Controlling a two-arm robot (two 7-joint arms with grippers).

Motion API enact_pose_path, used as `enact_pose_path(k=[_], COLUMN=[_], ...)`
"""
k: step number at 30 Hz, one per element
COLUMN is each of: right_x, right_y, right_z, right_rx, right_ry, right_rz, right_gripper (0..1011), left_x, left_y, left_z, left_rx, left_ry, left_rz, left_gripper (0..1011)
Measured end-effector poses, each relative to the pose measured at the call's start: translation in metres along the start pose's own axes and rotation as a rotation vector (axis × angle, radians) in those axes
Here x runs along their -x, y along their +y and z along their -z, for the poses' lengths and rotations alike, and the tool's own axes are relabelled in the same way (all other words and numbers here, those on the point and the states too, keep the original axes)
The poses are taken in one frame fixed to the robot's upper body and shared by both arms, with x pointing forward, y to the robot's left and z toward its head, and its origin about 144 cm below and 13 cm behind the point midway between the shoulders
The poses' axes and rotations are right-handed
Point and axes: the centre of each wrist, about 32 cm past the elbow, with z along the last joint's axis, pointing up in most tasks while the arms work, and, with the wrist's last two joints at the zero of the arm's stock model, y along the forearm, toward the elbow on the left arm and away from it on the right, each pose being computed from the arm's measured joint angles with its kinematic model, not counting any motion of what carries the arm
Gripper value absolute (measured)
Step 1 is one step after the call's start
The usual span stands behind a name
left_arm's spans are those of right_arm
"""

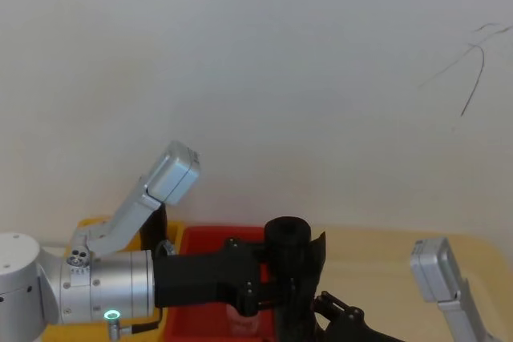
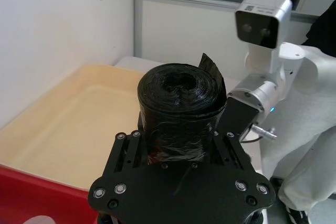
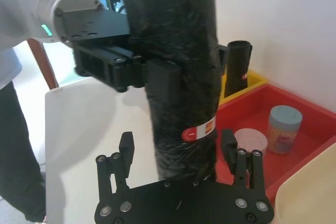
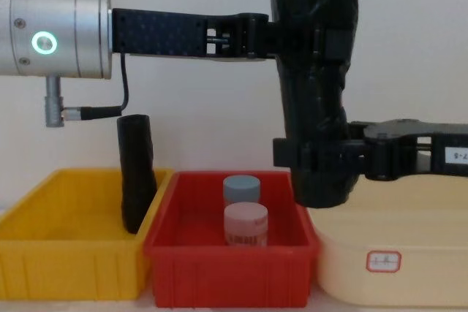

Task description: Pick up the garbage bag with the one hand and transfer it to the other hand.

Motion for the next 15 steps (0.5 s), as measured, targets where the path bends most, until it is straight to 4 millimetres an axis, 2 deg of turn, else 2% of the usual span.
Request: enact_pose_path(k=[9, 15], right_x=[-0.0025, -0.0035], right_y=[0.0024, 0.0033], right_z=[0.0022, 0.0030], right_rx=[-0.002, -0.003], right_ry=[0.013, 0.017], right_rz=[0.030, 0.040], right_gripper=[994, 879], left_x=[0.0040, 0.0055], left_y=[-0.0008, -0.0008], left_z=[0.0001, 0.0000], left_rx=[-0.001, -0.002], left_ry=[0.026, 0.034], left_rz=[0.011, 0.013], left_gripper=[513, 513])
